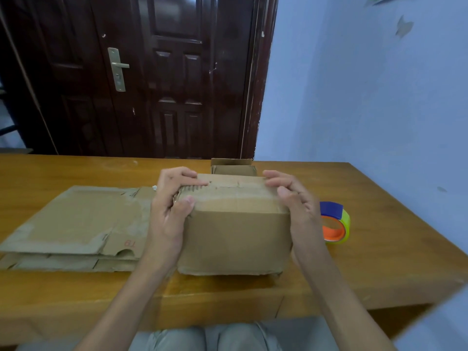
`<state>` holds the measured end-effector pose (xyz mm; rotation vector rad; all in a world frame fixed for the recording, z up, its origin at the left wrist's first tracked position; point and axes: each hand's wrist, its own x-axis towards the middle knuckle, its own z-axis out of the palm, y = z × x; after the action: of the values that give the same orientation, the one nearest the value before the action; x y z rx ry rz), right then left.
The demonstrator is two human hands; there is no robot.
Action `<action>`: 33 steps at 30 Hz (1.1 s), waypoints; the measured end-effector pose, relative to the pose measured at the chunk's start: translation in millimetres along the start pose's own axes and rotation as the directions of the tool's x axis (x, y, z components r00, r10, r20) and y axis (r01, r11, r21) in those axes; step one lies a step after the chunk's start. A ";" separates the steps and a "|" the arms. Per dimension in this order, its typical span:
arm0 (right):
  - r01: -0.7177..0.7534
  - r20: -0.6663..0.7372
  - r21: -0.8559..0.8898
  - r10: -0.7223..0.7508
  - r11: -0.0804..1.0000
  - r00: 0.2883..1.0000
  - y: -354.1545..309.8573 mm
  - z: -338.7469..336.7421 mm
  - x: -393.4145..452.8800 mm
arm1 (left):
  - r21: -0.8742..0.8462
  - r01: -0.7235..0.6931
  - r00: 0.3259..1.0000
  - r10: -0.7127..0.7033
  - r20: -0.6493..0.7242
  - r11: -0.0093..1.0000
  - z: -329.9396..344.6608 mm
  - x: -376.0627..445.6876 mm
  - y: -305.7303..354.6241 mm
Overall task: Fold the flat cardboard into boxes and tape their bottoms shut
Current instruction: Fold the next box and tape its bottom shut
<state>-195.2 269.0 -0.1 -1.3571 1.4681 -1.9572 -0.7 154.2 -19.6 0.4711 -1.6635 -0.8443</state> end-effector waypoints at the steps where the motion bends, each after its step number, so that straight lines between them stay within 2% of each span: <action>1: 0.013 -0.021 -0.018 -0.014 1.000 1.000 0.2 0.2 0.9 | 0.006 -0.004 1.000 0.004 -0.004 1.000 0.1 0.8 0.3; 7: 0.051 -0.027 -0.021 -0.051 0.999 0.998 3.4 -4.1 4.5 | 0.010 -0.067 0.998 0.067 -0.010 0.998 4.3 -2.5 5.5; 14: -0.054 -0.040 -0.024 0.053 0.998 0.998 14.8 2.0 10.4 | -0.031 0.058 0.998 -0.059 -0.036 0.998 8.9 -4.6 -13.0; 24: -0.127 -0.085 0.033 0.129 0.991 0.988 9.8 2.8 23.1 | -0.031 0.124 0.992 -0.125 -0.036 0.992 10.0 16.8 -5.8; 27: -0.102 -0.095 0.031 0.105 0.994 0.990 15.4 -5.2 20.6 | -0.039 0.148 0.988 -0.149 -0.045 0.988 18.5 10.3 -6.0; 33: -0.041 -0.177 0.077 0.054 0.996 0.983 28.8 -46.3 20.1 | 0.039 0.065 0.997 -0.067 0.047 0.997 56.9 15.0 10.2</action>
<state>-251.1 268.1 -16.1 -1.1308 1.4758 -2.1269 -57.8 166.5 -7.0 0.5383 -1.7182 -0.8801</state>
